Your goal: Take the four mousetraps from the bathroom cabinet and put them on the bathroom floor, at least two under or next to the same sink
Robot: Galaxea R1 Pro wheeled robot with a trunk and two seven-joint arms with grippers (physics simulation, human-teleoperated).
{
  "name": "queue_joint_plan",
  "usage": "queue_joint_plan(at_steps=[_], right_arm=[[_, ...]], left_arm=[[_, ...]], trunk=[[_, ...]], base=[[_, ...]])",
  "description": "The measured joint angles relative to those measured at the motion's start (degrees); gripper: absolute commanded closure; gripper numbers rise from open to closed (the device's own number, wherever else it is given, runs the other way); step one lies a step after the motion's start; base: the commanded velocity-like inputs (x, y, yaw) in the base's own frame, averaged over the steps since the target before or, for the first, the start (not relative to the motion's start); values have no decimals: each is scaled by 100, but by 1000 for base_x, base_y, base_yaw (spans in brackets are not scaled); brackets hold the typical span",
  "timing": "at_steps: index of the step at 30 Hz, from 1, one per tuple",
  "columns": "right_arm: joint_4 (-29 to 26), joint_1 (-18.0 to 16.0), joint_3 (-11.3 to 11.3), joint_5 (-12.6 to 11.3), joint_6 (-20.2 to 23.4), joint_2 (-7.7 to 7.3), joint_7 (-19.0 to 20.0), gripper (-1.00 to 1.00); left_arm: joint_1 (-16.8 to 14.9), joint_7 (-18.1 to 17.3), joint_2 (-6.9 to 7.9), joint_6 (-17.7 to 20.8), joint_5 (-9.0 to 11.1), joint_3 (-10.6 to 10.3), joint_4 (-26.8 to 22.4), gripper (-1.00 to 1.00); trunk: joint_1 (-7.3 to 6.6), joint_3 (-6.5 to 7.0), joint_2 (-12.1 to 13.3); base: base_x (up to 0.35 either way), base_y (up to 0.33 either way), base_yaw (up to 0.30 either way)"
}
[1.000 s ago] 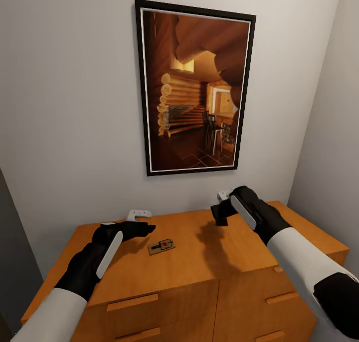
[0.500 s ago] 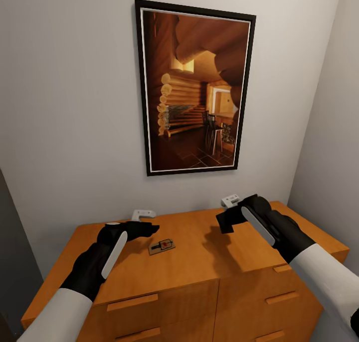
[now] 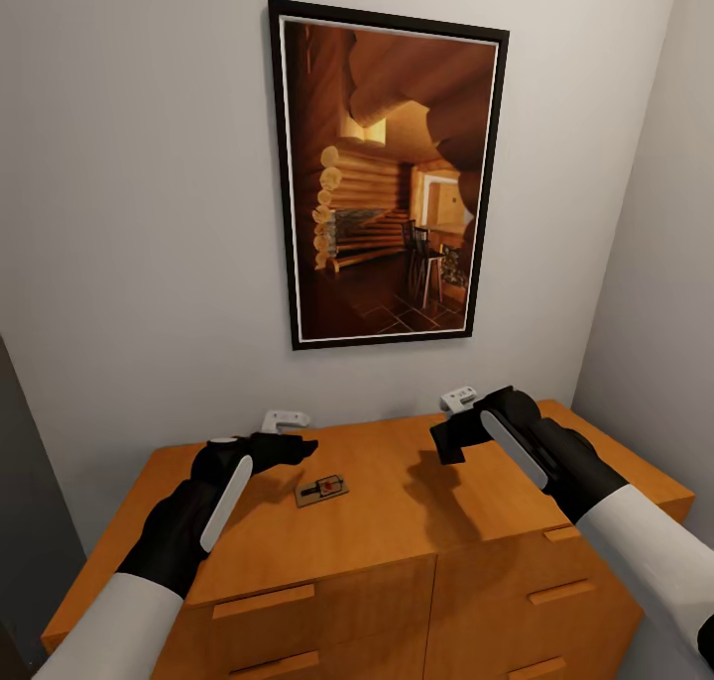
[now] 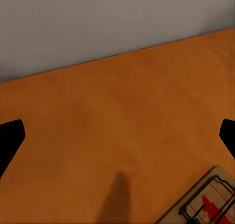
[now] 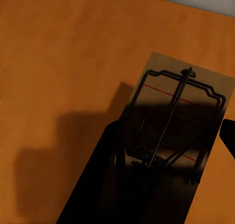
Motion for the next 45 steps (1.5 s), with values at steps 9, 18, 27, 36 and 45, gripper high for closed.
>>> queue_joint_plan(at_steps=[9,18,27,36,45], right_arm=[[-157,-10,-173,229,-2,-162,-164,100],[-79,8,-114,243,-3,-65,-265,100],[-140,9,178,273,-3,227,-320,100],[-429,8,-111,311,-3,195,-317,100],[-717,8,-401,267,-3,-97,-300,100]], left_arm=[[-161,-161,-82,161,-154,25,-175,-100],[-162,-261,195,64,-320,72,-77,-100],[-158,41,407,-139,-94,82,107,-100],[-158,72,406,-119,-114,62,117,-100],[-158,-149,387,-112,-133,57,116,-100]], trunk=[[0,0,0],[0,0,0],[0,0,0],[0,0,0],[0,0,0]], base=[[0,0,0],[0,0,0],[0,0,0],[0,0,0],[0,0,0]])
